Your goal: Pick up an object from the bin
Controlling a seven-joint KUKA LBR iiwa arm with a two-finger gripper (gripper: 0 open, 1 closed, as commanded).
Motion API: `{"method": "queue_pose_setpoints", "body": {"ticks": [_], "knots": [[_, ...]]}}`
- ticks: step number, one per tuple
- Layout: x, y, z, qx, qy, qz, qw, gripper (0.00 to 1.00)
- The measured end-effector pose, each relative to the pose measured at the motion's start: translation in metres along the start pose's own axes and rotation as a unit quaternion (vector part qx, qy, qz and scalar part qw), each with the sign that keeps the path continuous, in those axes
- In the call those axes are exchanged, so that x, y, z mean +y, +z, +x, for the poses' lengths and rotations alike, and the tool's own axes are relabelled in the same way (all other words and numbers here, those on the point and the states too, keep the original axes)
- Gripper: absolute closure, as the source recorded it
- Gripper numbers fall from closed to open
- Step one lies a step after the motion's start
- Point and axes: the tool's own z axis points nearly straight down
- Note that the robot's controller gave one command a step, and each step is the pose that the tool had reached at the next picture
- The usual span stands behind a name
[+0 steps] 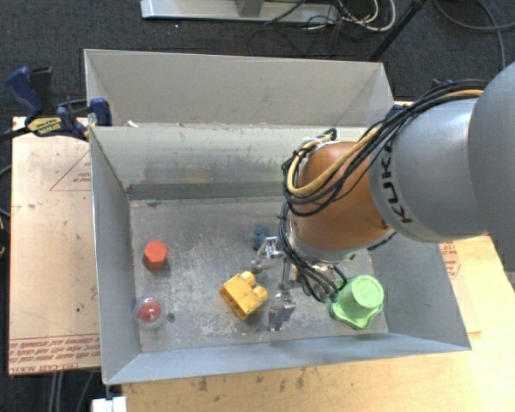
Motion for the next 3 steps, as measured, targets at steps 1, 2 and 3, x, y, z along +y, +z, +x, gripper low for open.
{"method": "queue_pose_setpoints", "body": {"ticks": [1,2,3], "knots": [[0.063,0.022,-0.019,-0.0083,-0.242,0.002,0.9702,0.00],[0.006,0.009,-0.042,-0.0083,-0.365,0.003,0.9312,0.00],[0.053,0.022,-0.008,-0.0102,-0.481,0.005,0.8764,0.00]]}}
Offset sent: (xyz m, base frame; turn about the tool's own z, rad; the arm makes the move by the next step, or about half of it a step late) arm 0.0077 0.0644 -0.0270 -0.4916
